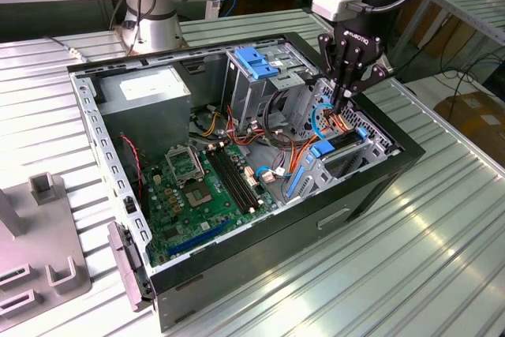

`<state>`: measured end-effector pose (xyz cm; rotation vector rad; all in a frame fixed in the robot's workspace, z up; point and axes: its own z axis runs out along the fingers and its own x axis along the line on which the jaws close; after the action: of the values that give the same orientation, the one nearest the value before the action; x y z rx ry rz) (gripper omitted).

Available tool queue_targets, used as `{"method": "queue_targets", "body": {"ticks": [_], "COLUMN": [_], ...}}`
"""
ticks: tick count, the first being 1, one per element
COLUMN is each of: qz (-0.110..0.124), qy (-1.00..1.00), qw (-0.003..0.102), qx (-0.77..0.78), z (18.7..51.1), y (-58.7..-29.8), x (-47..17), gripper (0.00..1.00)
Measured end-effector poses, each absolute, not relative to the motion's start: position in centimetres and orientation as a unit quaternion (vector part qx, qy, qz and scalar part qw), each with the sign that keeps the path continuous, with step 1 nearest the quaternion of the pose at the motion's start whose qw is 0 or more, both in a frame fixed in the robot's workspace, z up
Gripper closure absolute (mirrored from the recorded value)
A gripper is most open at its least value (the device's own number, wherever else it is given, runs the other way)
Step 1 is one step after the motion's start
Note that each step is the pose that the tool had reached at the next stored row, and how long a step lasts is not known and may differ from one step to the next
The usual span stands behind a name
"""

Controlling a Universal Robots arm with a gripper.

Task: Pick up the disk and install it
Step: 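Insert the second disk wire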

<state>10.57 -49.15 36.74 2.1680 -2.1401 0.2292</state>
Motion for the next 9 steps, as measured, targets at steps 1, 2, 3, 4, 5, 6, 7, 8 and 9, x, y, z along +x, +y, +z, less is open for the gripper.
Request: {"method": "queue_targets", "body": {"ticks": [1,2,3,4,5,6,7,8,9], "qz": [0.076,0.076,0.077,0.077,0.078,0.078,0.079,0.079,0.079], "qy": [-0.7,-0.7,-0.7,-0.7,-0.7,-0.7,-0.7,-0.7,-0.7], "qw": [0.044,0.044,0.045,0.045,0.046,0.046,0.046,0.047,0.047], "qx": [0.709,0.709,0.709,0.709,0.709,0.709,0.709,0.709,0.709], "z": [36.63,36.58,36.55,36.51,36.46,36.44,36.4,36.36,36.35], "y": [-49.15,-49.16,-49.19,-49.21,-49.23,-49.26,-49.31,-49.34,-49.34], "x": [10.57,10.57,10.57,10.57,10.57,10.57,10.57,10.57,10.57], "gripper": [0.82,0.82,0.84,0.84,0.9,0.9,0.9,0.9,0.9]}}
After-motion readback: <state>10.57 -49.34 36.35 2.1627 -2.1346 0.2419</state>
